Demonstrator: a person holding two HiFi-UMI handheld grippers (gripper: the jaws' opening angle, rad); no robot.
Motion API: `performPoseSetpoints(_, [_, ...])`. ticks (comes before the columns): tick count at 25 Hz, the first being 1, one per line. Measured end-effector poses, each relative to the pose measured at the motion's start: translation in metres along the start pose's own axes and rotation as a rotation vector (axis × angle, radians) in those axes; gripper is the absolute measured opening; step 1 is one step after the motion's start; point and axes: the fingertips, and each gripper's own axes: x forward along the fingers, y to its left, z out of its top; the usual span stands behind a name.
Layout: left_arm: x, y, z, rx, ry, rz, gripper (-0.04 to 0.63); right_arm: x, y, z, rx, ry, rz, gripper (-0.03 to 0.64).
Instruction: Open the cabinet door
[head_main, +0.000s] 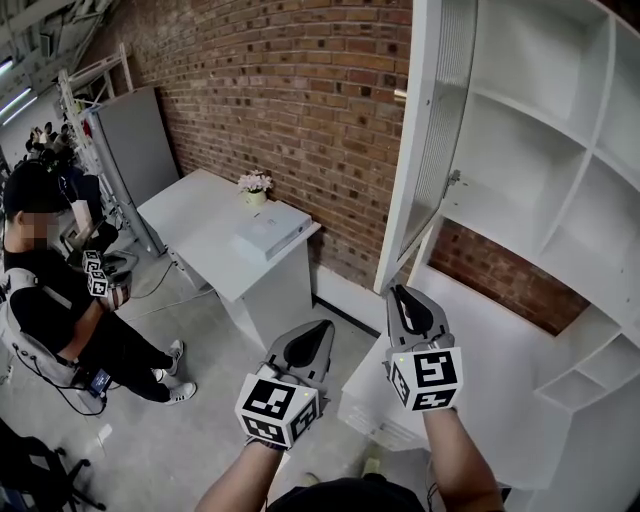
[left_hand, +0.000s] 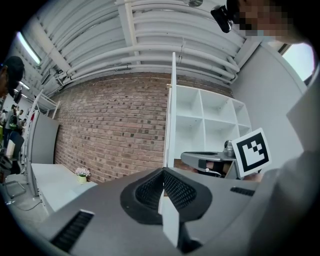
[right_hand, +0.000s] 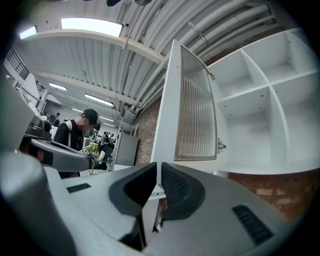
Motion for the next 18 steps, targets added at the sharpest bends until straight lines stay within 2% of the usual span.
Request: performPoseSetpoints(18, [-0.019, 0.005, -0.011, 0.001, 0.024, 0.028, 0.006, -0.054, -0.001, -0.023, 0.055, 0.027, -0.016, 0.011])
